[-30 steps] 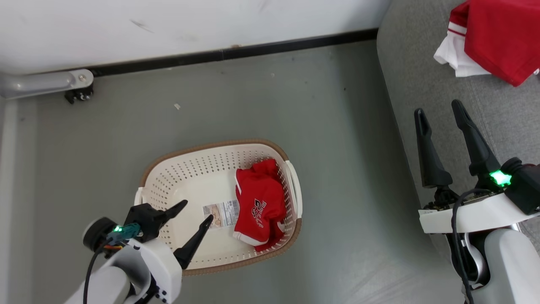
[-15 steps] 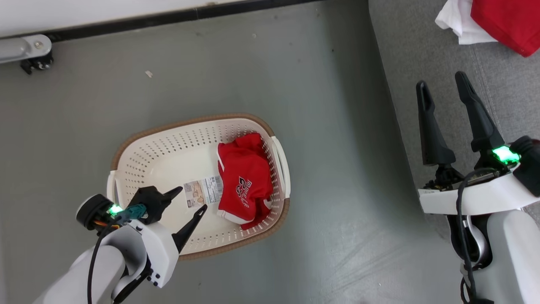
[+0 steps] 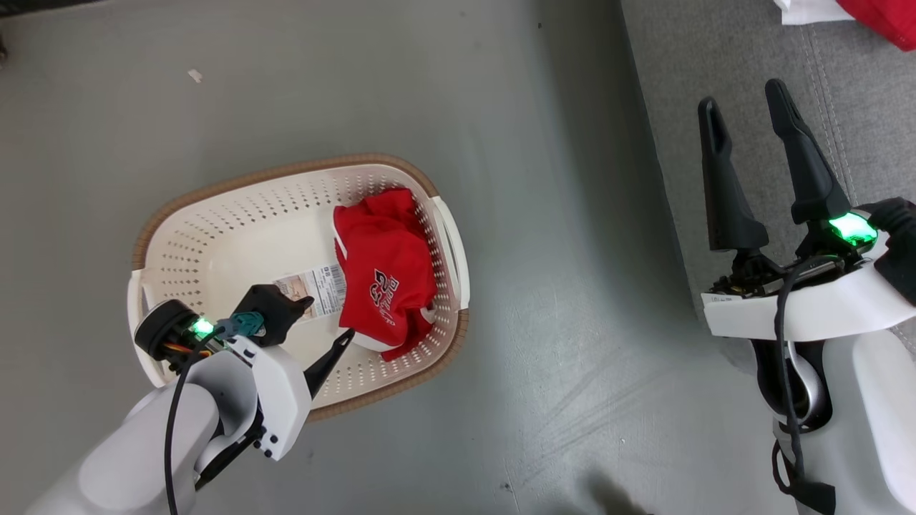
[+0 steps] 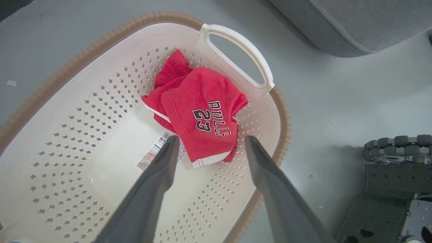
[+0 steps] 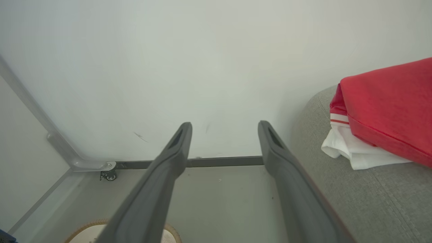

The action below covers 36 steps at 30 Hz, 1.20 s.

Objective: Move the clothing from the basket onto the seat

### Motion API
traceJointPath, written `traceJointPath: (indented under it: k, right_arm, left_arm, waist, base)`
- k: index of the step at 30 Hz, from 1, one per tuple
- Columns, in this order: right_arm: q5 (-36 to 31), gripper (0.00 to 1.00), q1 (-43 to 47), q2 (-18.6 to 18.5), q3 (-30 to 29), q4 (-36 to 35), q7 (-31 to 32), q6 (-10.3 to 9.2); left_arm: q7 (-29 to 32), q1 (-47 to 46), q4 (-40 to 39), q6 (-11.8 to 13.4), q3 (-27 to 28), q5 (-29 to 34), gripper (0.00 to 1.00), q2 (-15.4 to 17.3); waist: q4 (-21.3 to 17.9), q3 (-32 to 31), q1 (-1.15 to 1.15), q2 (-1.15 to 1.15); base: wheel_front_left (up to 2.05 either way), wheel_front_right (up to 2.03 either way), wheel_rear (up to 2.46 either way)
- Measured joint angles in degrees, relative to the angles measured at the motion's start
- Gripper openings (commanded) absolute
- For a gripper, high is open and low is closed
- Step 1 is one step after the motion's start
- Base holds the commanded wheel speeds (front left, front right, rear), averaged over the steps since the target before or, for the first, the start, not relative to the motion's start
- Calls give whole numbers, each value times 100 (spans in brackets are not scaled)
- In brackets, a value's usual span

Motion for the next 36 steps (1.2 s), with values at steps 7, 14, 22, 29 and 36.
traceJointPath:
  k: [7, 14, 22, 29, 36]
  right_arm:
    - [35, 100, -125, -1, 69, -11, 0, 0]
    - [147, 100, -277, -2, 131, -36, 0, 0]
    - [203, 100, -575, -4, 334, -65, 0, 0]
    - [203, 100, -807, -7, 447, -131, 0, 0]
    - [203, 100, -920, -9, 472, -138, -10, 0]
  left_arm:
    - [149, -241, 41, 0, -102, -78, 100, 16]
    - [199, -298, 125, 0, -165, -85, 100, 37]
    - [187, -525, 193, 0, -185, -73, 100, 34]
    - [127, -703, 210, 0, -271, -22, 100, -26]
    - [80, -777, 211, 0, -419, -3, 100, -122]
  waist:
    - [-150, 261, 0, 0]
    - [-262, 471, 0, 0]
    - [-384, 776, 0, 0]
    - [-427, 993, 0, 0]
    - [-436, 1179, 0, 0]
  base:
    - [0, 0, 0]
    - [0, 0, 0]
    - [0, 0, 0]
    - [0, 0, 0]
    - [0, 0, 0]
